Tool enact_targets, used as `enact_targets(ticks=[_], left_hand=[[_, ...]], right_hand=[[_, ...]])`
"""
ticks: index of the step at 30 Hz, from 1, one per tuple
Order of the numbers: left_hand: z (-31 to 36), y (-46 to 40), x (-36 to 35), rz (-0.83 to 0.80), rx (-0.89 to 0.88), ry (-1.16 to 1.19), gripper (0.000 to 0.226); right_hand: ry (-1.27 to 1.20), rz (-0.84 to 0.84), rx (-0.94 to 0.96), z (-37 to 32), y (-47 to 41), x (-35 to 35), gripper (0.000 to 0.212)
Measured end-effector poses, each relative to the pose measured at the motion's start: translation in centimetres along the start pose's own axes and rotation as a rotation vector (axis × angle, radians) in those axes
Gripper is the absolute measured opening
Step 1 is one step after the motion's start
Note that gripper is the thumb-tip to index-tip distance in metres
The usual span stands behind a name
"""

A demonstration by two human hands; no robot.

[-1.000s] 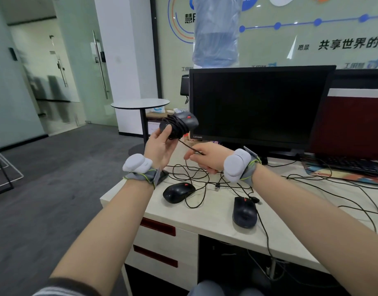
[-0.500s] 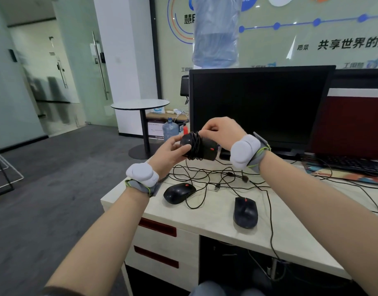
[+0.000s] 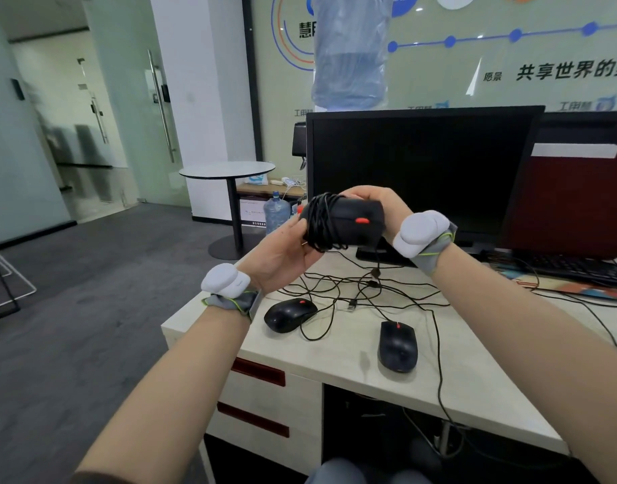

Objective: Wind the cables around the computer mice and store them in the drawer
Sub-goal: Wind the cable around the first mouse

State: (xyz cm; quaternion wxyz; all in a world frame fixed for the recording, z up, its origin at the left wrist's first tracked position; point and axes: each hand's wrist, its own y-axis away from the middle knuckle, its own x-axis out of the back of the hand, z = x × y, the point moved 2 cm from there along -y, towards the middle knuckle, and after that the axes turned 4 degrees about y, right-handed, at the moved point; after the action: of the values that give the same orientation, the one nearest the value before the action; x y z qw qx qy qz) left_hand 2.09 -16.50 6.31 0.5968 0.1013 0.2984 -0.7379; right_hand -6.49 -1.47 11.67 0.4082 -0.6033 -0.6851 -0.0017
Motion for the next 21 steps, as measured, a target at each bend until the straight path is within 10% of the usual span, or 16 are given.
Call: enact_targets(ticks=[2,5,10,21], left_hand=[[0.2,-0.3,-0.4,0.076,-0.066,0.052,0.040],[0.4,-0.8,-0.7,0.200,-0.172,0.036,0.020],[1.0,-1.0,-0.1,0.391,-0.292,-0.053,0.016],[1.0,0.2,1.7,0.627,-0.240,-0.475,0.043]], right_hand=[[-0.032,0.020,-0.177,-0.3,0.4,-0.2,0.038],[-0.461,-0.446,-0.129,-1.6,1.3,-1.8,0.029],[-0.171,-0.687,-0.086,-1.5,3.0,-4.0,0.024],[0.695,-0.389,0.227,-3.3,4.5,-3.6,0.025]])
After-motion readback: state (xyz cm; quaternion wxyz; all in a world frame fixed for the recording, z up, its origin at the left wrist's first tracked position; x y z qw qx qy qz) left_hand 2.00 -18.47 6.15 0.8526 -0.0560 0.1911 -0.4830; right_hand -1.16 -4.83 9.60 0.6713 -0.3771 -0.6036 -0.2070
